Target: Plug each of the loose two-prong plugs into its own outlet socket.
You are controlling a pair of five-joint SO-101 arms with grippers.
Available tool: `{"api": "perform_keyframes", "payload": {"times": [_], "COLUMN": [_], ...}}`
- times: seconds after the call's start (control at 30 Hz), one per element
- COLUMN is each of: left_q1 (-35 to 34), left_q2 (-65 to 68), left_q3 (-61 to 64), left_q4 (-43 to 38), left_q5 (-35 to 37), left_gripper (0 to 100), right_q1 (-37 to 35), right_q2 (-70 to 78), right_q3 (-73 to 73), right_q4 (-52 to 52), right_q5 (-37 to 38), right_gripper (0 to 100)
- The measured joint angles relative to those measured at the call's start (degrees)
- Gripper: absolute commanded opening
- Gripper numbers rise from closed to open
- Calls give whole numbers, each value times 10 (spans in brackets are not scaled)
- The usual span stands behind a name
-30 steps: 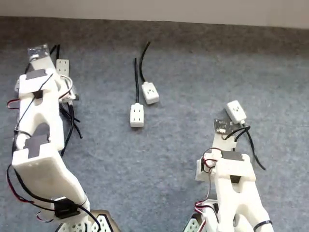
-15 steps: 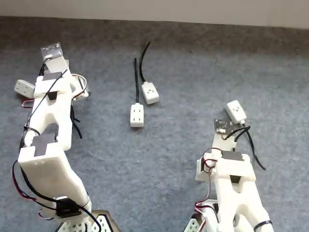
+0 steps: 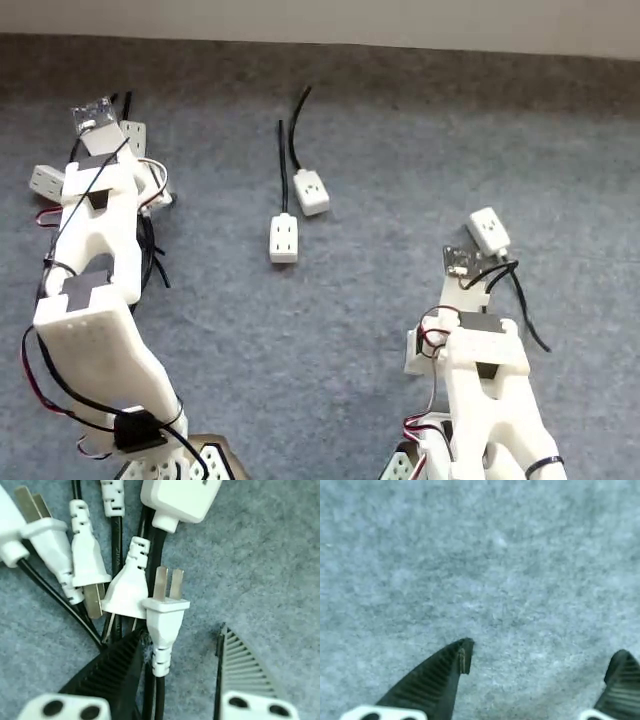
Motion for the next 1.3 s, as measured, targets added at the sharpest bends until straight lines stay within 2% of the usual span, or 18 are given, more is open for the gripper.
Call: {"api": "perform_keyframes", "payload": {"times": [0.23, 0.53, 0.87, 0.93, 1.1, 1.3], "left_q1": [0, 24, 39, 39, 66, 109], "left_q2": [40, 47, 50, 46, -3, -17], "left_q3": [-47, -83, -89, -100, -138, -144], "left_q4": [-2, -3, -3, 20, 157, 331], "left_q5": [1, 2, 2, -6, -130, -373], "left_gripper": [216, 9, 7, 7, 7, 7], "right_q1": [0, 0, 0, 0, 0, 0], "right_q2": [0, 0, 0, 0, 0, 0], "right_q3": [0, 0, 0, 0, 0, 0], "right_q4": [0, 0, 0, 0, -3, -3], "right_q5": [0, 0, 0, 0, 0, 0], "right_gripper": [406, 406, 406, 406, 406, 406]}}
